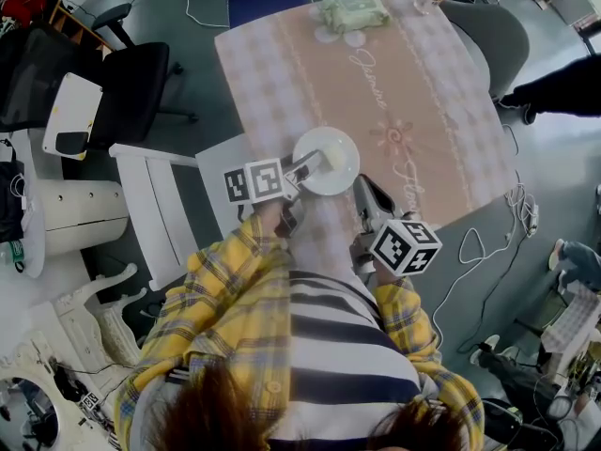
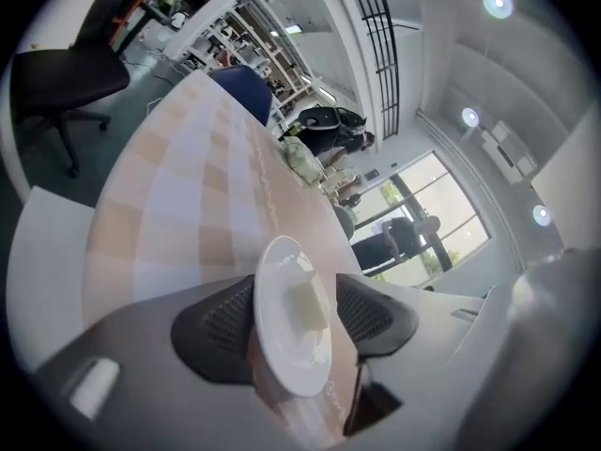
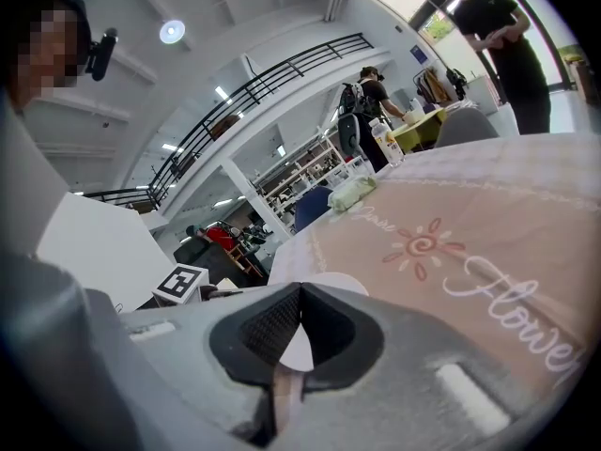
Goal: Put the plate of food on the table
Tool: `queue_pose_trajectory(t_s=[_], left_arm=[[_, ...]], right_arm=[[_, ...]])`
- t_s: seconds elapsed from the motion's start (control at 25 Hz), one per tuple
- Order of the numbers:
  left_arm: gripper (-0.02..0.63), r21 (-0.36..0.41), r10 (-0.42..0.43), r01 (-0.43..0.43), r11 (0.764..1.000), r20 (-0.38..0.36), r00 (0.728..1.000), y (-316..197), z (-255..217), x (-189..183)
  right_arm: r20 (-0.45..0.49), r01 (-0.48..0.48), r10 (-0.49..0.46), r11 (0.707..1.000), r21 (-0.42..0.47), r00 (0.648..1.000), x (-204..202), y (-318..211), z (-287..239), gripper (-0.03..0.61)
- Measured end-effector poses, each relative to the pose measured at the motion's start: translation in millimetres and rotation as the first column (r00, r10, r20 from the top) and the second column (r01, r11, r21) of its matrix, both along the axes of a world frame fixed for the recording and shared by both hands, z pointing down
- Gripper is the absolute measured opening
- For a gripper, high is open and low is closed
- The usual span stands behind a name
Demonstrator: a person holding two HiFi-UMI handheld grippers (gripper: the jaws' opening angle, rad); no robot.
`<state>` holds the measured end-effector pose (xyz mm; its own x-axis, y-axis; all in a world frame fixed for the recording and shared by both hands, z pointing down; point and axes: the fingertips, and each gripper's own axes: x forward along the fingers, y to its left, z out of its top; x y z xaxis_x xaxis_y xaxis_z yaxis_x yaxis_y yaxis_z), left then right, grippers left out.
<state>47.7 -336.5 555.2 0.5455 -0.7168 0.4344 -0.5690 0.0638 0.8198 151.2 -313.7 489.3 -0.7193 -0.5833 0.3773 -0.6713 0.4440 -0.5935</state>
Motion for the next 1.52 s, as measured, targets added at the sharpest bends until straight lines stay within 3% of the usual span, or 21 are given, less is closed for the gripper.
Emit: queue_pose_trajectory(t_s=[0.12, 0.2, 0.28, 0.4, 0.56, 0.68, 0.76, 0.96, 1.2, 1.32, 1.52], left_arm=[[0.283, 0.009, 0.108, -0.108, 0.994, 0.036, 0.994, 5, -1, 3], [0.282, 0.004, 0.165, -0.166, 0.986, 0.121, 0.979, 8, 2, -1], [0.279, -0.009, 0.225, -0.23, 0.973, 0.24, 0.944, 14, 7, -3], [0.279, -0.026, 0.287, -0.305, 0.952, 0.423, 0.86, 22, 12, -8], [0.244, 0.036, 0.24, -0.32, 0.947, 0.583, 0.776, 19, 2, -22], [0.152, 0.132, 0.166, -0.321, 0.938, 0.644, 0.747, 14, -18, -27], [0.012, 0.197, 0.122, -0.311, 0.93, 0.632, 0.765, 15, -33, -24], [0.003, 0.318, 0.111, -0.282, 0.905, 0.463, 0.879, 23, -58, 3], [0.003, 0.378, 0.163, -0.326, 0.867, 0.404, 0.9, 39, -75, 32], [0.003, 0.395, 0.174, -0.315, 0.863, 0.354, 0.919, 44, -80, 35], [0.003, 0.408, 0.191, -0.324, 0.853, 0.334, 0.923, 53, -85, 37]], right_arm=[[0.007, 0.005, -0.005, 1.0, -0.002, 1.0, -1, 0, -1, -0.002], [0.01, 0.011, -0.01, 1.0, -0.004, 1.0, -3, 1, -1, -0.002], [0.007, 0.017, -0.017, 1.0, -0.006, 1.0, -5, 3, 1, -0.002], [0.006, 0.024, -0.024, 1.0, -0.012, 1.0, -8, 5, 1, -0.002], [0.01, 0.04, -0.04, 0.999, -0.011, 0.999, -13, 8, 1, -0.002], [0.003, 0.045, -0.045, 0.999, -0.015, 0.999, -15, 10, 3, -0.002], [-0.002, 0.047, -0.047, 0.999, -0.016, 0.999, -15, 12, 4, -0.002], [-0.004, 0.043, -0.043, 0.999, -0.016, 0.999, -18, 15, 3, -0.002], [-0.025, 0.035, -0.035, 0.999, -0.017, 0.999, -19, 22, 3, -0.002], [-0.027, 0.03, -0.031, 0.999, -0.014, 0.999, -20, 28, 0, -0.002], [-0.04, 0.0, 0.001, 1.0, 0.008, 0.999, -16, 37, -5, -0.002]])
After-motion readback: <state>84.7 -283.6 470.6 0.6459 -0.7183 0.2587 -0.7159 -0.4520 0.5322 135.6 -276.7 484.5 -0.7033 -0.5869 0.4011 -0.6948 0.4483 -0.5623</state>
